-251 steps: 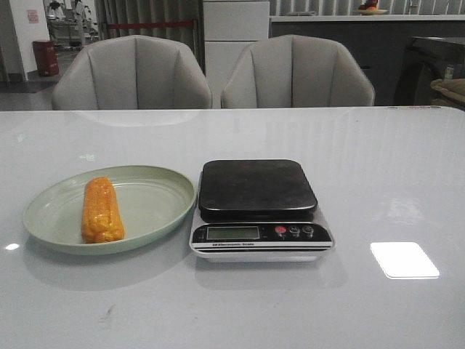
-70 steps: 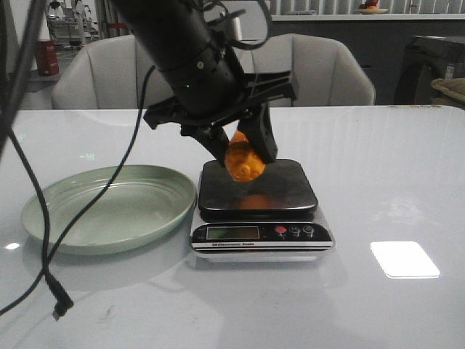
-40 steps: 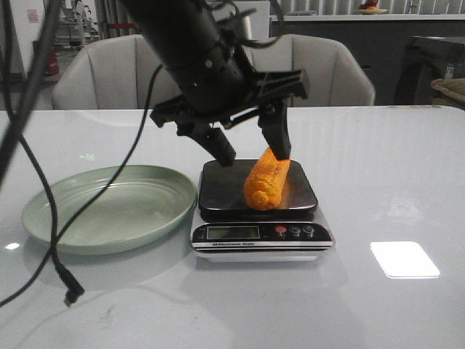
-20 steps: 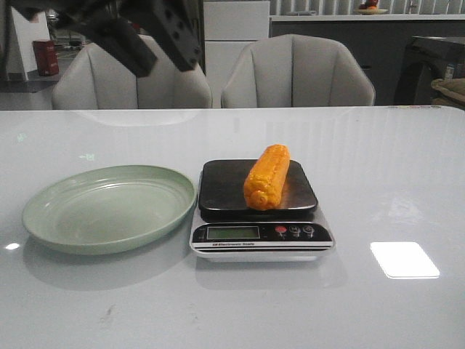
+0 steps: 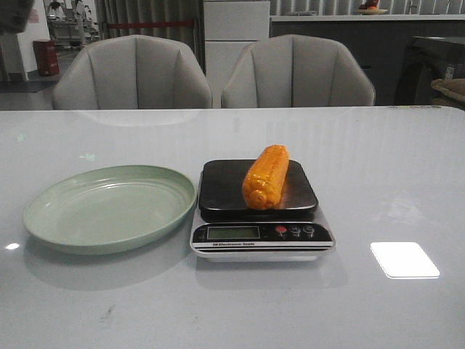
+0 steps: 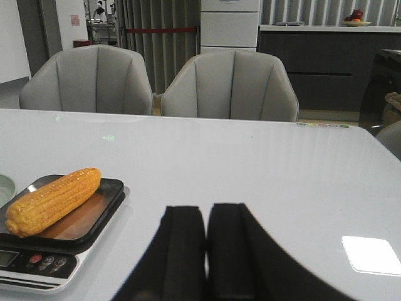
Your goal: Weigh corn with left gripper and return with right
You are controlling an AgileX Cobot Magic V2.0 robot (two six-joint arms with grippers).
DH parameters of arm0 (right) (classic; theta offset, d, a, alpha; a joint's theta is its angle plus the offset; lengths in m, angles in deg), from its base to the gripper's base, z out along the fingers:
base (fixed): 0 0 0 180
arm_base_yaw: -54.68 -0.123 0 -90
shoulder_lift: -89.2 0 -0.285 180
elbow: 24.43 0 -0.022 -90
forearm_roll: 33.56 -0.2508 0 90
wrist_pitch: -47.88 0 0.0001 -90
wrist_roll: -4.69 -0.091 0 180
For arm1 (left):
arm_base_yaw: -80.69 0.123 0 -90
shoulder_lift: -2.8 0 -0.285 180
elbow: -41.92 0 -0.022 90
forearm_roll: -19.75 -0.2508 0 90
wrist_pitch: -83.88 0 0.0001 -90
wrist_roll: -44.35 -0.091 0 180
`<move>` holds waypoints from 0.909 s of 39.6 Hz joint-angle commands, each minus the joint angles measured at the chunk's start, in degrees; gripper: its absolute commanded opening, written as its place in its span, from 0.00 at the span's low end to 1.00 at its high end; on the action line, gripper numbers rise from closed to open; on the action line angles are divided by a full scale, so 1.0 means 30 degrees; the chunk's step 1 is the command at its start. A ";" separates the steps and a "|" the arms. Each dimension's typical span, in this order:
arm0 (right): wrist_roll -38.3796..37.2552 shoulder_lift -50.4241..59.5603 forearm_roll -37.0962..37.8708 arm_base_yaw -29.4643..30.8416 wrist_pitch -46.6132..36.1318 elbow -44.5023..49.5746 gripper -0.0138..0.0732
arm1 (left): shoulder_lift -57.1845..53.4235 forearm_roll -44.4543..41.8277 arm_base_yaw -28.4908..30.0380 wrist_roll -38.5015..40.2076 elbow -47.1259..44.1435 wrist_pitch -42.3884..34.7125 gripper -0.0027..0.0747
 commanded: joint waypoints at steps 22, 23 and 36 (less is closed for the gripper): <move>-0.0667 0.0173 0.0203 0.0104 -0.4500 -0.0447 0.36 | -1.4143 -0.1835 0.0036 -0.0172 -0.5608 -0.0878 0.18; -0.0789 0.0160 0.0186 0.0104 -0.4140 -0.0755 0.36 | -1.4391 -0.1967 0.0036 -0.0172 -0.5688 -0.0878 0.18; -0.0993 -0.5750 -0.0193 0.0104 0.2896 -0.7527 0.36 | -1.4994 -0.2061 0.0036 -0.0172 -0.5898 -0.1022 0.18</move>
